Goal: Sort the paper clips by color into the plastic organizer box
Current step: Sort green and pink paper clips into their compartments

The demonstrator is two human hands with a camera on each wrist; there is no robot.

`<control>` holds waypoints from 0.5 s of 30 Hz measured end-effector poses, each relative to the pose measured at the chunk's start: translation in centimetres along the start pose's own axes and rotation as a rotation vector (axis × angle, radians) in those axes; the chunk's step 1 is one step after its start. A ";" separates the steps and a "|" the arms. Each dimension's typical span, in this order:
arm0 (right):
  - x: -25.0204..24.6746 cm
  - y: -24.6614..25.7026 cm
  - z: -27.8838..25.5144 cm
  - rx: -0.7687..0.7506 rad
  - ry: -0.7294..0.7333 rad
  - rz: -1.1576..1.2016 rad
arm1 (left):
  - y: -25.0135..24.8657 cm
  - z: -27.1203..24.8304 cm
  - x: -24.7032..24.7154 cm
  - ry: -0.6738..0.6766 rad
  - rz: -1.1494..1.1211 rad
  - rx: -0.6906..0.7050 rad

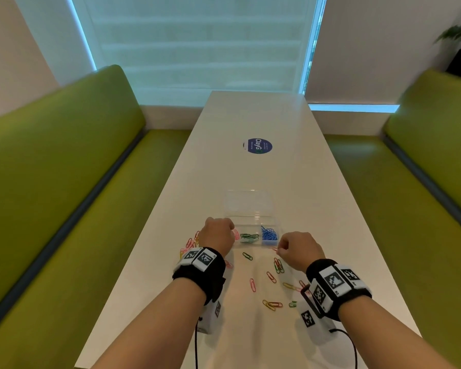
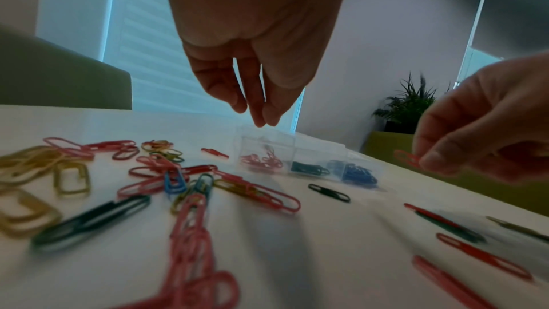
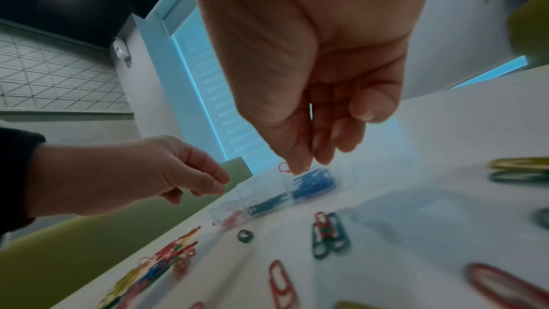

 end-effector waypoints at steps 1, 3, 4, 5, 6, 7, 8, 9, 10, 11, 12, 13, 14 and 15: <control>-0.1 0.6 0.0 -0.012 -0.010 0.008 | 0.2 0.0 0.0 -0.015 -0.006 0.002; -0.1 2.0 0.2 -0.040 -0.025 0.028 | 0.8 -0.1 -0.2 -0.046 -0.002 0.011; 0.0 2.8 0.3 -0.059 -0.032 0.039 | 1.2 -0.1 -0.4 -0.058 0.005 0.007; 0.0 3.7 0.4 -0.080 -0.039 0.044 | 1.8 -0.2 -0.7 -0.067 0.009 -0.006; 0.2 4.7 0.6 -0.100 -0.047 0.042 | 2.5 -0.2 -0.9 -0.072 0.010 -0.027; 0.3 5.6 0.7 -0.119 -0.057 0.031 | 3.3 -0.2 -1.1 -0.076 0.009 -0.051; 0.5 6.5 0.9 -0.132 -0.068 0.020 | 4.1 -0.3 -1.3 -0.079 0.009 -0.075; 0.7 7.3 1.1 -0.139 -0.077 0.014 | 4.8 -0.4 -1.5 -0.078 0.011 -0.098; 0.9 7.9 1.4 -0.140 -0.083 0.012 | 5.5 -0.6 -1.7 -0.075 0.016 -0.116; 1.2 8.4 1.6 -0.136 -0.087 0.007 | 6.1 -0.8 -1.9 -0.075 0.020 -0.129; 1.4 8.8 1.8 -0.129 -0.088 0.000 | 6.6 -1.0 -2.1 -0.077 0.022 -0.142; 1.6 9.2 2.0 -0.122 -0.090 -0.010 | 7.2 -1.1 -2.3 -0.077 0.021 -0.158; 1.8 9.4 2.1 -0.117 -0.091 -0.022 | 7.7 -1.3 -2.4 -0.075 0.020 -0.175; 2.0 9.7 2.2 -0.114 -0.094 -0.031 | 8.3 -1.4 -2.6 -0.072 0.018 -0.192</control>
Point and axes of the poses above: each hand's wrist, its own z-axis towards the middle knuckle, its own x-axis out of the palm, y = z × x, the point moved 4 cm from there along z, towards the middle knuckle, and after that the axes turned 5 degrees about x, right-handed, at the moved point
